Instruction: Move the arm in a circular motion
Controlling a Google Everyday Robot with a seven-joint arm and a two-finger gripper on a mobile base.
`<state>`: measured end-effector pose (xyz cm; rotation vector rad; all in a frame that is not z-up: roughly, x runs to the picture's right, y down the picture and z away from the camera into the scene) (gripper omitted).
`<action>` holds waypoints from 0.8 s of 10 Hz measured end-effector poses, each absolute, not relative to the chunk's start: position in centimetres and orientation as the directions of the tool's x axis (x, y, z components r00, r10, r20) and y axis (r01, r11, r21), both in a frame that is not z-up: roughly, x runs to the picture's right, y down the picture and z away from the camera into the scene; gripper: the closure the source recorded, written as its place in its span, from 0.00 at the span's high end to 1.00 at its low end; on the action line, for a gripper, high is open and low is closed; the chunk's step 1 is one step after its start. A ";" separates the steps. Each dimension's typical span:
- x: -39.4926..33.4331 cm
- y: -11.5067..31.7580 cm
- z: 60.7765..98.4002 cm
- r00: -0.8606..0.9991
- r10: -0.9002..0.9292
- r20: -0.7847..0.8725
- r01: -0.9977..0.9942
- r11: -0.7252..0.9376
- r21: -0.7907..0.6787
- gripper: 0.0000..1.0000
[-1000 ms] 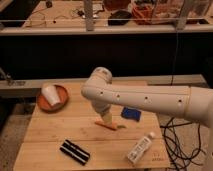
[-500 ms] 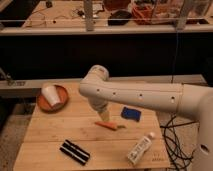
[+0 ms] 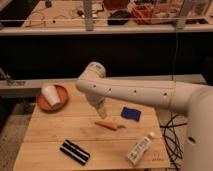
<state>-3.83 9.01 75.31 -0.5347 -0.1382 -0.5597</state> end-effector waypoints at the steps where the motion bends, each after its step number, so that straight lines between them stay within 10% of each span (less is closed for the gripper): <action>1: -3.6 8.6 75.6 0.842 -0.470 0.265 0.540 0.716 -0.444 0.80; 8: -1.5 6.9 76.8 0.861 -0.434 0.265 0.508 0.734 -0.450 0.80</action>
